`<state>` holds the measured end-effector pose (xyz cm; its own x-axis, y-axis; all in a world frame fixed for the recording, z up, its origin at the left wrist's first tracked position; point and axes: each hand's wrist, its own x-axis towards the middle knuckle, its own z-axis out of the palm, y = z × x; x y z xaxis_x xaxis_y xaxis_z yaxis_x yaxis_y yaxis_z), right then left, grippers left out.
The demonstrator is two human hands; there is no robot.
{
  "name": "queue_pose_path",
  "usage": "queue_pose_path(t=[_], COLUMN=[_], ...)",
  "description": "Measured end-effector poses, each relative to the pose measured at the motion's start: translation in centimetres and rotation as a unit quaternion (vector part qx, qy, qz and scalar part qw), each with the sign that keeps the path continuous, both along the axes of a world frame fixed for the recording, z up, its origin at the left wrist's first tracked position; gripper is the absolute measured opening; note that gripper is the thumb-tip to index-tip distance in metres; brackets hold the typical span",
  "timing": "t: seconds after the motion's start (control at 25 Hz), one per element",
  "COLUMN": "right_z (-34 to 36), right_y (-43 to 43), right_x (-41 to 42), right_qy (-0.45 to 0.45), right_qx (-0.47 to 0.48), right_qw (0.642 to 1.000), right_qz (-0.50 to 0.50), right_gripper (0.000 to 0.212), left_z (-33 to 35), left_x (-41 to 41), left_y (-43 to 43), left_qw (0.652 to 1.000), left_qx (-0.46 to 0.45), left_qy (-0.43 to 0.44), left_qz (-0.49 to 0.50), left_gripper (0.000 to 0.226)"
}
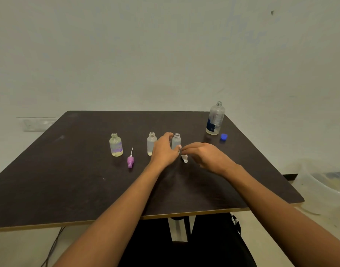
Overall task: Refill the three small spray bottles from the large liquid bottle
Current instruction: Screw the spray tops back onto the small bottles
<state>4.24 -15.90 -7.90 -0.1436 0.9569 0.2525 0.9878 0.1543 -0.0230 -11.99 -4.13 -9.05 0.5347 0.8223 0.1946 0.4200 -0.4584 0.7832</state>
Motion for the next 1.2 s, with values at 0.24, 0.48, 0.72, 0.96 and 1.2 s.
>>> queue_pose_path(t=[0.24, 0.48, 0.72, 0.96, 1.2], right_z=[-0.9, -0.4, 1.9, 9.3, 15.8], right_y=[0.9, 0.4, -0.7, -2.4, -3.0], right_x=[-0.6, -0.5, 1.2, 0.7, -1.6], right_qy=[-0.027, -0.006, 0.095, 0.325, 0.361], right_qx=[-0.03, 0.013, 0.127, 0.227, 0.266], right_qw=[0.999, 1.0, 0.987, 0.912, 0.892], right_qz=[0.023, 0.026, -0.037, -0.108, -0.064], right_gripper=[0.052, 0.038, 0.03, 0.025, 0.03], left_z=[-0.4, -0.1, 0.3, 2.1, 4.6], left_x=[0.7, 0.8, 0.6, -0.1, -1.5], left_y=[-0.2, -0.5, -0.3, -1.0, -2.4], left_qw=[1.0, 1.0, 0.999, 0.996, 0.994], left_qx=[-0.016, -0.019, -0.023, -0.029, -0.015], left_qy=[0.001, -0.009, -0.03, -0.089, -0.106], left_qz=[0.011, 0.022, 0.024, 0.012, 0.005], left_gripper=[0.052, 0.045, 0.041, 0.044, 0.048])
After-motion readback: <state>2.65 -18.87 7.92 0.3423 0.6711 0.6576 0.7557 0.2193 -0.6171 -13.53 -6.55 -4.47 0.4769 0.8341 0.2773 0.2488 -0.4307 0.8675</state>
